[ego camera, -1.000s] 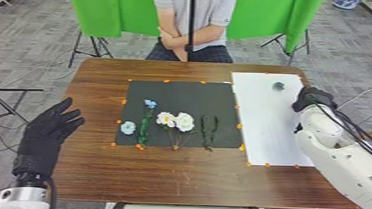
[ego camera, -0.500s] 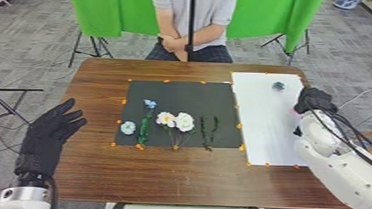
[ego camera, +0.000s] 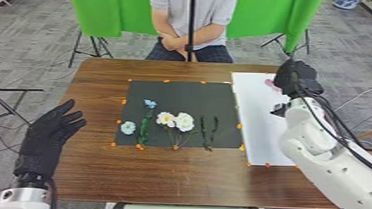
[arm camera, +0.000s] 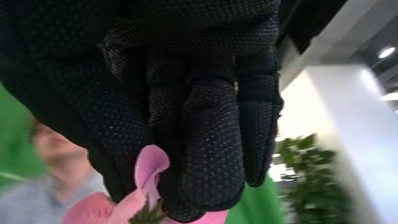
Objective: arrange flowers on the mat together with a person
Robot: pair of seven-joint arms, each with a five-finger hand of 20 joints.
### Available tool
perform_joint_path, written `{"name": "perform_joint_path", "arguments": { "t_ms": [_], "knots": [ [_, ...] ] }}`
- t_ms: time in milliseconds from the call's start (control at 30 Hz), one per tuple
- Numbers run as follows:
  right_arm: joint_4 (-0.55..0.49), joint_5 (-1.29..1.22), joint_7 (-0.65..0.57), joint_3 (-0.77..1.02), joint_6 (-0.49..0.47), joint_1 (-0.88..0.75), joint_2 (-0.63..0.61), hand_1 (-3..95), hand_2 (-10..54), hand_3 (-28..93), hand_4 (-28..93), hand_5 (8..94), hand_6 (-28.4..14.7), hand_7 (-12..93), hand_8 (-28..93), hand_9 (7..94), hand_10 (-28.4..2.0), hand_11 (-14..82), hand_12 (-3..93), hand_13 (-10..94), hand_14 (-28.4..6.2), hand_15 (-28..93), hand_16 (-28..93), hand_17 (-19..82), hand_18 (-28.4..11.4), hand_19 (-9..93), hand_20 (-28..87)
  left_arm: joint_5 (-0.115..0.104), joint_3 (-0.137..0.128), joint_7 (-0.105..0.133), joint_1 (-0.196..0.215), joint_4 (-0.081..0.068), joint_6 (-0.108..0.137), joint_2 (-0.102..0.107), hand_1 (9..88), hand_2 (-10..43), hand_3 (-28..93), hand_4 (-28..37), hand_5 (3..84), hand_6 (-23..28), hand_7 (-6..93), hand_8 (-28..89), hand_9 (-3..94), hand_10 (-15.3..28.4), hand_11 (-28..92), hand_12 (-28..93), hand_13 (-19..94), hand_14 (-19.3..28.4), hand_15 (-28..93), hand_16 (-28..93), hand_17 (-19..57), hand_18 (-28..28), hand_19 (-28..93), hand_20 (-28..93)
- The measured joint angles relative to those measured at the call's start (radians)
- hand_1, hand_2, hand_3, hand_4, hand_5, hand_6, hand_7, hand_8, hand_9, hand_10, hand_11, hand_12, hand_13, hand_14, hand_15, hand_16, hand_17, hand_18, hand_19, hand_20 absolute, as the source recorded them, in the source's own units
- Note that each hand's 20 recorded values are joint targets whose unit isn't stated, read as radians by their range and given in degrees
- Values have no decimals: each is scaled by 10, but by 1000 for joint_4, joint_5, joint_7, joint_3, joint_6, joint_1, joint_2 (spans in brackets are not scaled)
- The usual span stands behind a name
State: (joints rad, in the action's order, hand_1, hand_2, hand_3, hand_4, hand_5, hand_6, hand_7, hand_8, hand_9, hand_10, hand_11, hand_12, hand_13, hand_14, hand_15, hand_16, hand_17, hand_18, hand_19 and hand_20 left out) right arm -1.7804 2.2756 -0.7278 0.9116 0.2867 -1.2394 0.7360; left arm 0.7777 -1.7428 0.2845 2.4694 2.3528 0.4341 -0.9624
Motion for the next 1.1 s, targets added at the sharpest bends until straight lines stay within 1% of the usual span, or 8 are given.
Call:
{"name": "perform_joint_path", "arguments": {
  "t_ms": [100,267,500,833,900,1000,1100],
  "knots": [
    [-16,-22,44,-67,5,53,28,581,-95,678,-283,802,33,241,11,898,-35,158,401,777,-13,521,280,317,-131,763,48,1,-1,-3,0,0,0,-1,226,65,793,-283,385,94,144,-102,344,203,297,89,228,264,579,-125,-98,212,516,88],
    [-7,-47,65,-159,-14,119,107,579,-95,682,-283,798,35,244,10,897,-37,160,402,773,-17,528,278,316,-131,765,46,2,-1,-10,-2,0,-1,-1,226,65,794,-283,385,94,143,-102,344,203,296,89,229,264,580,-125,-98,212,517,88],
    [14,-56,78,-215,-105,129,196,577,-95,682,-283,793,37,247,6,895,-40,165,402,772,-22,536,273,312,-133,765,43,3,0,-17,-9,-1,-1,-1,226,65,794,-283,385,94,143,-102,344,203,296,88,229,264,581,-125,-98,212,517,87],
    [87,-49,77,-288,-168,129,222,554,-95,675,-283,772,42,229,-11,879,-48,191,394,765,-41,570,238,305,-136,767,35,5,0,-23,-11,-2,-8,-1,226,64,794,-283,386,95,145,-101,344,202,297,89,228,264,580,-125,-98,212,517,87],
    [95,-46,76,-293,-187,129,224,539,-95,672,-283,760,41,217,-16,863,-55,225,370,760,-46,587,202,300,-138,768,31,5,1,-25,-14,-2,-10,-2,225,65,794,-283,386,95,144,-102,344,203,297,89,228,264,580,-125,-99,212,517,87],
    [97,-43,76,-295,-210,127,226,527,-95,671,-283,752,35,206,-18,848,-60,246,358,752,-50,597,193,296,-139,766,29,6,1,-28,-19,-3,-11,-3,226,65,794,-283,387,95,145,-102,345,204,297,89,228,264,581,-125,-99,212,517,87],
    [93,-44,78,-292,-227,124,227,504,-95,676,-283,729,31,195,-22,827,-71,274,333,742,-56,607,184,290,-142,765,30,7,1,-30,-21,-3,-13,-4,225,65,794,-283,387,95,145,-102,345,204,297,89,229,265,582,-125,-98,212,517,87]
  ]
}}
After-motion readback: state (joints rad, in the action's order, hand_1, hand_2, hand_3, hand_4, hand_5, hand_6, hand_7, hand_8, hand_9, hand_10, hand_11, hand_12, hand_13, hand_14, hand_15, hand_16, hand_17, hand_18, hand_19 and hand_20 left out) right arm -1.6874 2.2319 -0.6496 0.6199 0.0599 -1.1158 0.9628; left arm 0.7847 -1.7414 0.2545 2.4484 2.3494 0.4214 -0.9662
